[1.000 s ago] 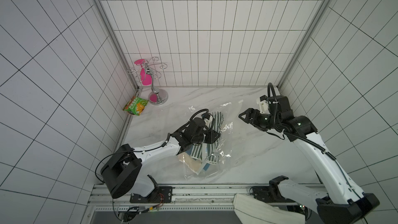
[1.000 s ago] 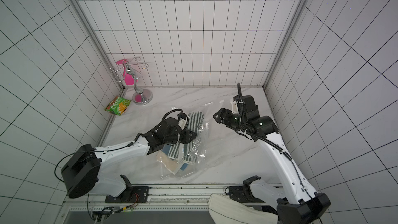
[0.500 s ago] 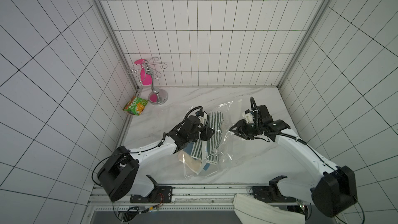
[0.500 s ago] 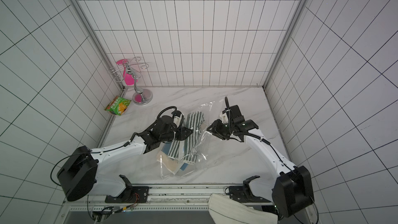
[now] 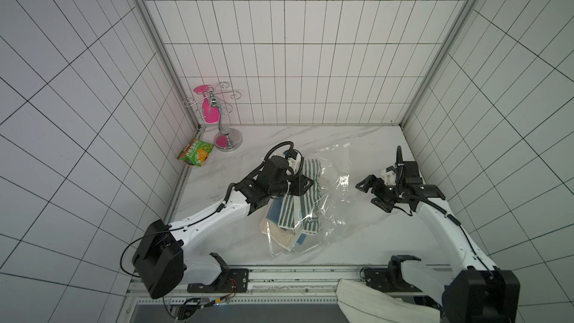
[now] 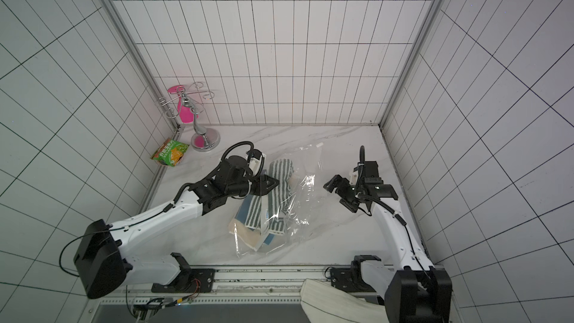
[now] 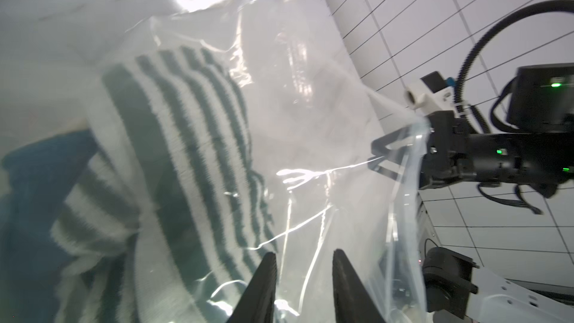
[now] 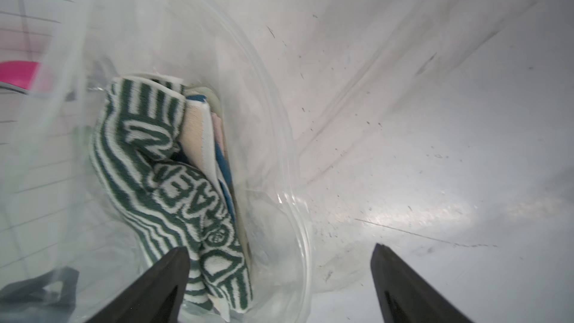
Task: Place the folded towel into the vacuum bag
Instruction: Adjust the vacuum bag at the center of the board.
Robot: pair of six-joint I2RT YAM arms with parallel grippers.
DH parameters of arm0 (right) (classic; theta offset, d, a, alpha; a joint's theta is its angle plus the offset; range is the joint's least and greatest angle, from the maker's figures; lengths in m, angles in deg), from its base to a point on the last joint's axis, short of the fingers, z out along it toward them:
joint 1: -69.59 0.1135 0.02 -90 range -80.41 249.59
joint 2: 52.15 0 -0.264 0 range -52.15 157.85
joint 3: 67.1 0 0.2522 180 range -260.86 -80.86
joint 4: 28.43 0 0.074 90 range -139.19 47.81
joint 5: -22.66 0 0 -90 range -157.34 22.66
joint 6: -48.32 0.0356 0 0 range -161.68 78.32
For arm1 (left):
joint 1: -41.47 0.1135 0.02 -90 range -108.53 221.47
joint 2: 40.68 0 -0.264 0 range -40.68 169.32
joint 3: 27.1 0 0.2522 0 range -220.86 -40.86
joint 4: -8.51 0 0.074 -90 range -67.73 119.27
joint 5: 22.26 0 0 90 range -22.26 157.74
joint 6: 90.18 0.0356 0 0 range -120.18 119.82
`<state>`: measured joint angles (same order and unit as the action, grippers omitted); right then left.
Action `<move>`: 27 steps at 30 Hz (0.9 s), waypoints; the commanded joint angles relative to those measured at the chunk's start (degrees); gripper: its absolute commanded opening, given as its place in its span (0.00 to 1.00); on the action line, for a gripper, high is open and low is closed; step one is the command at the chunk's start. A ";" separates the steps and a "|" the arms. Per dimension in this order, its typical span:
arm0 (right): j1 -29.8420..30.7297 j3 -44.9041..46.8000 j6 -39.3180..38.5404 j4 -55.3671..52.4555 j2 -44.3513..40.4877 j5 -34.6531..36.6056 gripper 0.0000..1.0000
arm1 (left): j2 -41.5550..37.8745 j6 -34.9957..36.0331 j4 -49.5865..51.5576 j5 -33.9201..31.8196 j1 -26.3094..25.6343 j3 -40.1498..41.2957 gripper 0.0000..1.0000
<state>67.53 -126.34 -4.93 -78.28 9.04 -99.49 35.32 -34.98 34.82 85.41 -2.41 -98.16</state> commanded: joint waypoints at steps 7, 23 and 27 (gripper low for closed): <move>-6.46 15.12 21.01 46.95 9.07 -22.98 0.99 | 15.26 0.18 -3.46 2.74 -3.13 -8.40 0.32; -5.91 21.16 28.20 72.67 23.59 -30.24 0.99 | 28.65 0.00 -3.73 1.13 -8.24 -8.65 0.31; -2.18 19.93 24.50 68.27 23.61 -29.34 0.98 | 28.83 0.09 -3.23 0.96 -8.24 -9.10 0.31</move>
<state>63.31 -106.40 21.08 -10.83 32.69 -127.86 64.15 -35.07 31.41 87.29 -10.76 -106.97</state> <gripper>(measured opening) 0.985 0.309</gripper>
